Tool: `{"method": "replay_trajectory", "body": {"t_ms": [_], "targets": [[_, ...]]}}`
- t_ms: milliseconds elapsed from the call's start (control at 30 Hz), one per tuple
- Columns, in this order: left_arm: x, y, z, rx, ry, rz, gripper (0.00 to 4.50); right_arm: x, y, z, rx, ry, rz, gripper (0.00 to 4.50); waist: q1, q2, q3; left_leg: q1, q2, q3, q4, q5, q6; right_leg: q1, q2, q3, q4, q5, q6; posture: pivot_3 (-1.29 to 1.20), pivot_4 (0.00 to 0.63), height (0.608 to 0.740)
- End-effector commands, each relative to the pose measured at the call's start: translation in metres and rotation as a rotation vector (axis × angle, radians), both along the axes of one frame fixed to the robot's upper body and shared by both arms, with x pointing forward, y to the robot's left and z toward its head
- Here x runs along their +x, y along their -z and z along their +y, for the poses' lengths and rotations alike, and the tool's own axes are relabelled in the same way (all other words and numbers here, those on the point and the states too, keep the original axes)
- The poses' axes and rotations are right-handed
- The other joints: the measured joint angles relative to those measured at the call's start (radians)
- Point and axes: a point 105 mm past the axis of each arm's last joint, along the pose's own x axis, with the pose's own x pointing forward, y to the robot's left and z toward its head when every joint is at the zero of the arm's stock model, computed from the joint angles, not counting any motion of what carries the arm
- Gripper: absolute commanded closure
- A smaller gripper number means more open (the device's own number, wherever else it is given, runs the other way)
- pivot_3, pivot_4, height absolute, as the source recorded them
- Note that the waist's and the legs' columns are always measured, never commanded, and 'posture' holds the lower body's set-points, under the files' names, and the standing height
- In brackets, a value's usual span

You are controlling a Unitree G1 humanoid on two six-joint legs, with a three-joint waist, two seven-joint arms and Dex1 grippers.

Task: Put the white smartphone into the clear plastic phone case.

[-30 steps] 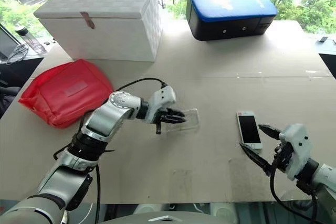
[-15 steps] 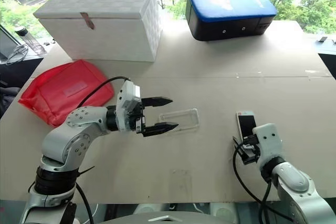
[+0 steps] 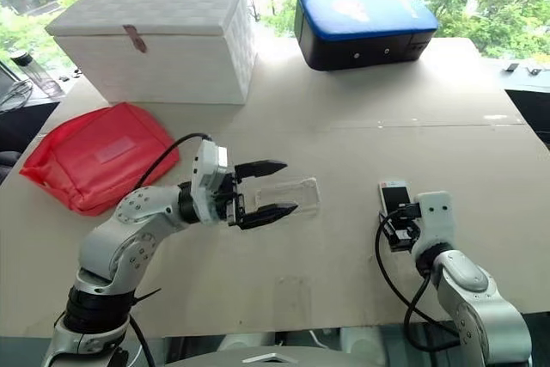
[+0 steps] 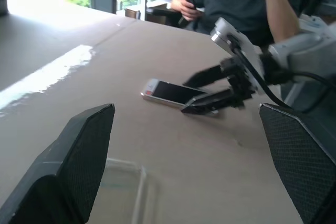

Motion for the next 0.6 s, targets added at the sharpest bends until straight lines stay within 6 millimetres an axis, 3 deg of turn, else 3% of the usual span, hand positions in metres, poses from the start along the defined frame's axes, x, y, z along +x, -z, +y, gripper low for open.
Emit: {"method": "replay_trajectory", "body": {"t_ms": [33,233,333,467,600], "targets": [[-0.011,-0.013,0.010,-0.015,0.066,-0.028,0.04,-0.014,0.037,-0.013,0.002,0.000,0.217,0.00,0.001,-0.002,-0.001,0.001,0.000,0.000,0.001,0.000,0.000,0.001,0.001,0.000,0.000,0.000,-0.001,0.00,0.150,0.740],[-0.029,-0.006,0.037,0.039,0.064,0.016,0.04,-0.024,0.047,-0.022,-0.151,-0.082,0.297,0.00,0.006,-0.003,-0.003,0.001,0.001,0.000,0.002,0.000,0.000,0.002,0.000,-0.001,0.000,-0.002,-0.004,0.00,0.150,0.740],[-0.037,-0.004,0.045,0.055,0.056,0.017,0.04,-0.030,0.057,-0.018,-0.141,-0.124,0.352,0.00,0.010,-0.006,-0.006,0.001,0.001,-0.001,0.001,0.000,0.000,0.002,0.000,-0.002,-0.001,-0.002,-0.004,0.00,0.150,0.740],[-0.040,-0.006,0.046,0.059,0.041,-0.009,0.00,-0.031,0.063,-0.016,-0.109,-0.149,0.367,1.60,0.019,-0.010,-0.011,0.001,0.002,0.000,0.000,0.000,-0.001,0.002,-0.001,-0.002,-0.002,-0.002,-0.005,0.00,0.150,0.740],[-0.041,-0.006,0.040,0.035,0.006,-0.021,0.00,-0.030,0.058,-0.025,-0.100,-0.140,0.350,1.69,0.026,-0.012,-0.012,0.001,0.003,0.000,0.001,-0.003,-0.005,0.003,0.000,-0.002,-0.003,-0.002,-0.004,0.00,0.150,0.740]]}}
